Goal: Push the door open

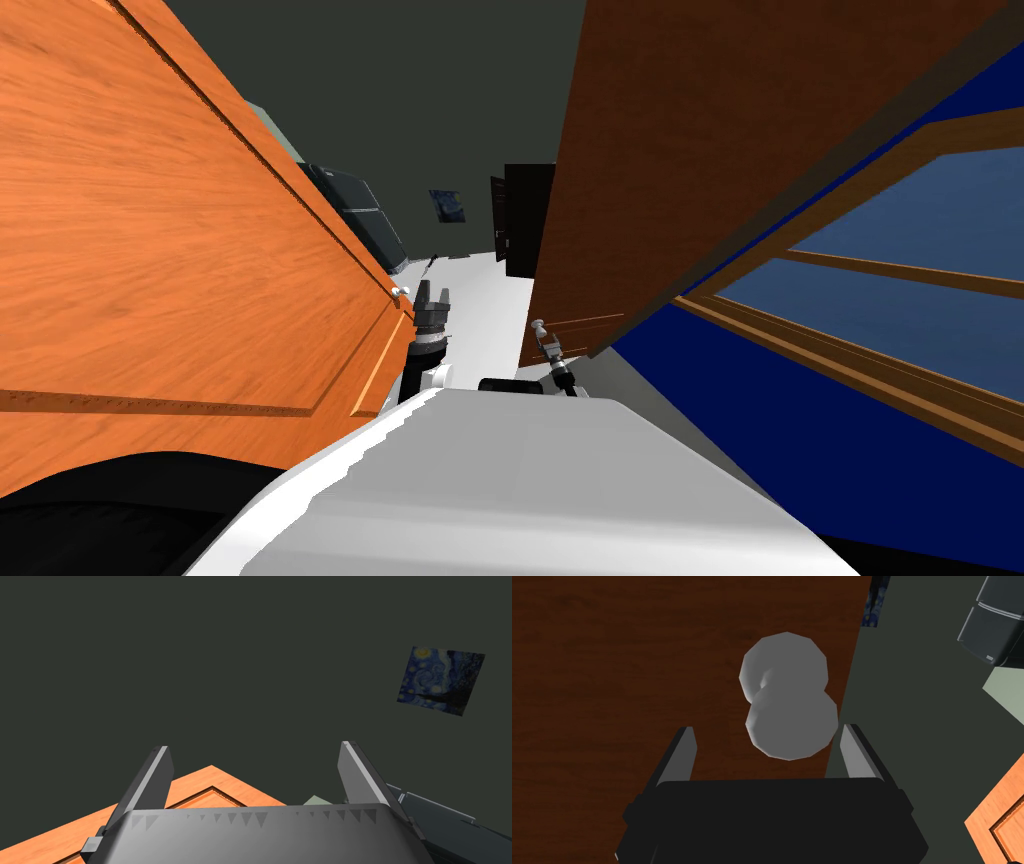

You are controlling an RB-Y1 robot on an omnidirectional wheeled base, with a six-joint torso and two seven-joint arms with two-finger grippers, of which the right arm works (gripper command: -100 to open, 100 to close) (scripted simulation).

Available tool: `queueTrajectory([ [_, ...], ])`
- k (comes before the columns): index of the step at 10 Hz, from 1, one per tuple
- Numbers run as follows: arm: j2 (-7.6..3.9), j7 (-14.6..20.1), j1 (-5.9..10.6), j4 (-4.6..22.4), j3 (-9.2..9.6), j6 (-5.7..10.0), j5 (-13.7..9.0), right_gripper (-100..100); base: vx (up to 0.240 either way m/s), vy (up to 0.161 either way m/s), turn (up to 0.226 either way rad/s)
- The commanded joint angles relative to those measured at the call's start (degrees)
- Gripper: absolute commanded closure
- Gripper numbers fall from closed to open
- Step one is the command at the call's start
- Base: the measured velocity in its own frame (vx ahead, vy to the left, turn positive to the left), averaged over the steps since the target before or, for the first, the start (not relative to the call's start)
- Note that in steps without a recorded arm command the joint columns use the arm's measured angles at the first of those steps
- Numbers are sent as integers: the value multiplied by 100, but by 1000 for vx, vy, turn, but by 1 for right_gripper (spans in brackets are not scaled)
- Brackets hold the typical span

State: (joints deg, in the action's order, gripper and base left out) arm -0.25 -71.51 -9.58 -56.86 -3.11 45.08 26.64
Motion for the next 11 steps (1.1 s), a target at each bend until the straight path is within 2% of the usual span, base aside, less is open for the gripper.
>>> queueTrajectory([
  [1, 176, -19, 44, 45, -23, 1, -15, -100, 216, 36, 16],
  [2, 106, 5, -17, -32, 8, -24, 3, -100, 93, 21, 3],
  [3, 106, 5, -17, -32, 8, -24, 3, 100, -16, 4, 24],
  [8, 106, 5, -17, -32, 8, -24, 3, 100, -18, -1, 1],
  [11, 46, 441, -3, 18, 42, -14, -177, 100, 19, 10, 29],
])
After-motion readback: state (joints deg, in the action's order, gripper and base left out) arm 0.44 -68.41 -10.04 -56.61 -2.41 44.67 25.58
